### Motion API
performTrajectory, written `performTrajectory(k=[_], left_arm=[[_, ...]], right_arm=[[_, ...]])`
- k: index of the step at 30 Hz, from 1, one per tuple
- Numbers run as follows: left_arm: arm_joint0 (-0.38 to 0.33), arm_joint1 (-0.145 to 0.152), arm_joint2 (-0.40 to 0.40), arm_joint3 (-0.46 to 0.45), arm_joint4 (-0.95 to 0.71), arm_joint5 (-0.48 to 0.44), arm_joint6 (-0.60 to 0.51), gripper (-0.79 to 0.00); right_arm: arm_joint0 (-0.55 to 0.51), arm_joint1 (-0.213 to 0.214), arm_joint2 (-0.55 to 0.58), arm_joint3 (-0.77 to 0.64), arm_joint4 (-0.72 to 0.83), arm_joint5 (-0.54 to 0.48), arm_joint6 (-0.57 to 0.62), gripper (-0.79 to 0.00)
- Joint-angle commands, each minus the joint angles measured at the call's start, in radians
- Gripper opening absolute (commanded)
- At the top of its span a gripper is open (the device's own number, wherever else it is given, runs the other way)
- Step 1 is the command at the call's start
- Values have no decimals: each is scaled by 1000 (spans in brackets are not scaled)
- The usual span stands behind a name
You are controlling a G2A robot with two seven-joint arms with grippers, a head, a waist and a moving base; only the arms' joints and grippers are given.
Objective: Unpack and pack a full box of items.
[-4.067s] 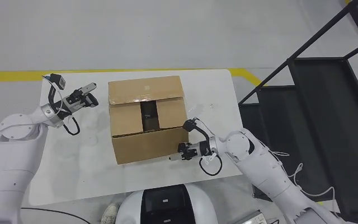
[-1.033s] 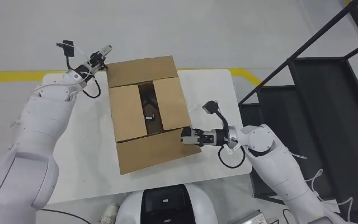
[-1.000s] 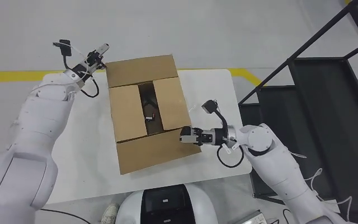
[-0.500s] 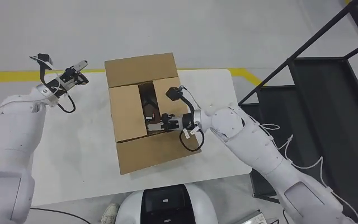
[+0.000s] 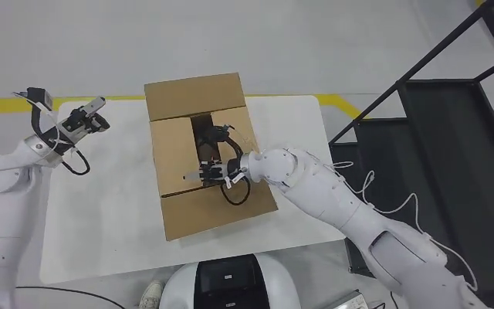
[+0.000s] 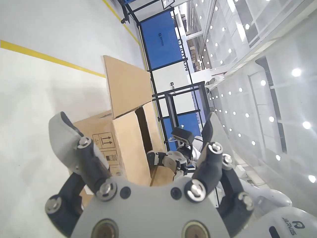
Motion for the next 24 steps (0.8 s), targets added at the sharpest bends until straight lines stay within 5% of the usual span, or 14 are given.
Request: performTrajectory(k=[1, 7, 16, 24], left_arm=[[44, 7, -31, -58, -1, 23, 3, 0], [108, 16, -80, -126, -32, 75, -18, 0], [110, 15, -110, -157, -149, 94, -70, 0], [136, 22, -201, -219, -317, 110, -155, 0]], right_arm=[[5, -12, -9, 17, 40, -17, 7, 0], [24, -42, -2, 44, 166, -92, 23, 0], [22, -66, 11, -77, 241, -185, 26, 0], [72, -164, -135, 19, 288, -216, -31, 0]])
